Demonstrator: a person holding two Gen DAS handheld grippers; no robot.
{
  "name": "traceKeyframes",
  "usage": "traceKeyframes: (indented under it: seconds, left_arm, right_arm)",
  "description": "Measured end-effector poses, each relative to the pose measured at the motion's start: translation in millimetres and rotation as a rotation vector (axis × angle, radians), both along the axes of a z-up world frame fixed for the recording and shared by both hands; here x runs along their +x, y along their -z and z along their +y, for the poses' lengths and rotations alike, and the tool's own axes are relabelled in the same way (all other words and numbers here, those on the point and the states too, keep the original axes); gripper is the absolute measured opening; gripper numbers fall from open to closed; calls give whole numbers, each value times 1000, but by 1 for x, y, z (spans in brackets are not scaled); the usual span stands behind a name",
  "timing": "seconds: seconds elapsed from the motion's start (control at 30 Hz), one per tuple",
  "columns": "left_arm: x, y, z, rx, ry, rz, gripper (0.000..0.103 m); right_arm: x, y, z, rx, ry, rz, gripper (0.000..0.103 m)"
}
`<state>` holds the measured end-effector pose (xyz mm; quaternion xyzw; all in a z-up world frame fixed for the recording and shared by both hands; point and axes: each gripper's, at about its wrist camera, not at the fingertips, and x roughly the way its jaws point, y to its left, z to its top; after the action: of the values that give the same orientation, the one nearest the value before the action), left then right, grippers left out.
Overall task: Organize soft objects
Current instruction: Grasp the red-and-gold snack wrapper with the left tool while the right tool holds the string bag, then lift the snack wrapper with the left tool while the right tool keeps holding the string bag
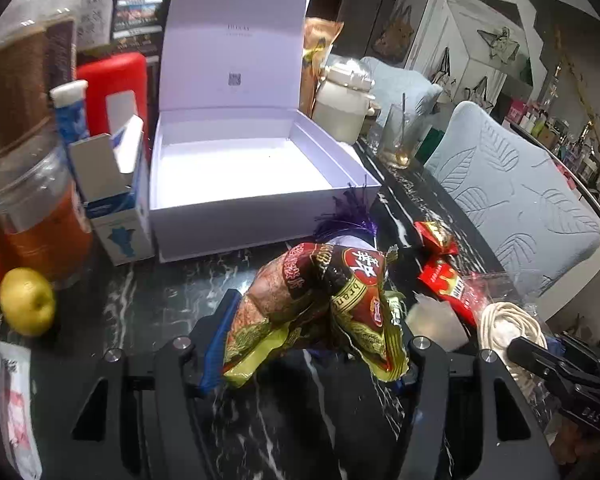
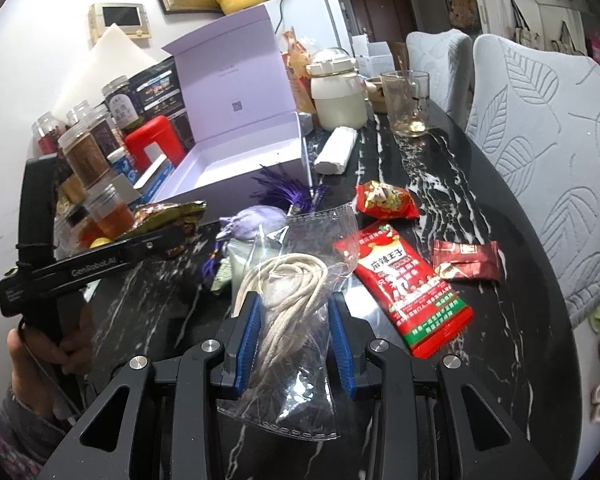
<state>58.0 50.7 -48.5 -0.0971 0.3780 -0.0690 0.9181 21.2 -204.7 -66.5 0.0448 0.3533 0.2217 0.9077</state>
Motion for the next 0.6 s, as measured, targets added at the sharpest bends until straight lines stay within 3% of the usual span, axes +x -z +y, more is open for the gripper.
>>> traceKeyframes:
  seconds: [0.43, 0.5, 0.6]
  left_arm:
    - [-69, -37, 6, 40, -49, -103, 60]
    - [-79, -44, 6, 39, -50, -119, 52]
    - [-86, -47, 5, 68, -69, -130, 52]
  right_arm:
    - [-46, -18, 7, 34, -31, -91, 34]
    - [-52, -20, 10, 39, -40, -102, 34]
    - [-59, -25, 12, 55, -53, -121, 34]
